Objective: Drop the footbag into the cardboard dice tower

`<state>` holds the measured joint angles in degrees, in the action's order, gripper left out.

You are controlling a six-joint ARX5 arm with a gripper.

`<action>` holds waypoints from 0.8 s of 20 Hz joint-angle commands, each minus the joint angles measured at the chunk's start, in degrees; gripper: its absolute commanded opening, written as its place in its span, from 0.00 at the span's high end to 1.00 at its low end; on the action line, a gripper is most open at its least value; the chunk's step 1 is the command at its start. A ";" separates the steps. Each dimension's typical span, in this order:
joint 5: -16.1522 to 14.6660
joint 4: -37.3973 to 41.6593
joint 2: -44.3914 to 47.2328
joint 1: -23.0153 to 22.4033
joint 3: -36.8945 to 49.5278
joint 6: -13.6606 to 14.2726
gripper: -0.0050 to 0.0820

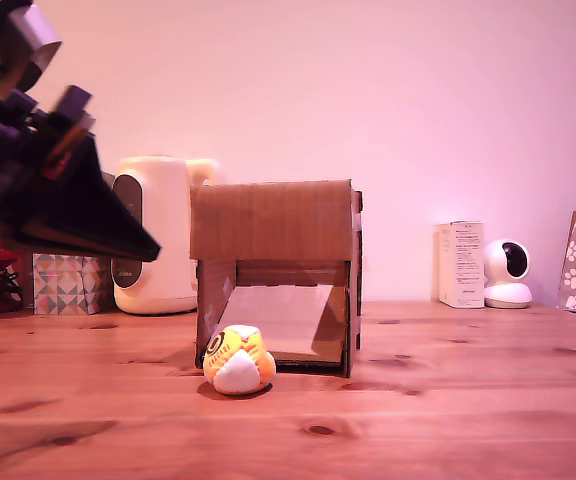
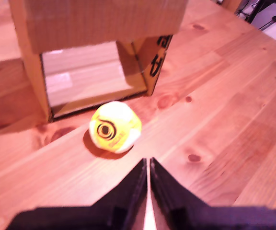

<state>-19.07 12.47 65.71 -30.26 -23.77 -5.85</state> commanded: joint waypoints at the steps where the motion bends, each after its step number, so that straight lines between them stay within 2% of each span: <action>1: -0.02 2.36 1.84 -0.13 0.94 -0.13 0.90; 3: -0.04 4.07 3.43 -0.28 0.94 -0.13 0.86; 4: -0.17 4.94 4.15 -0.28 0.94 -0.13 0.76; 7: -0.13 9.64 6.75 -0.44 0.92 -0.09 0.16; 8: -0.13 10.71 7.61 -0.66 0.92 0.17 0.10; 16: 0.68 22.38 19.30 -1.79 0.46 0.28 0.11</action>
<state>-18.59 33.43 84.16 -31.90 -23.75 -5.80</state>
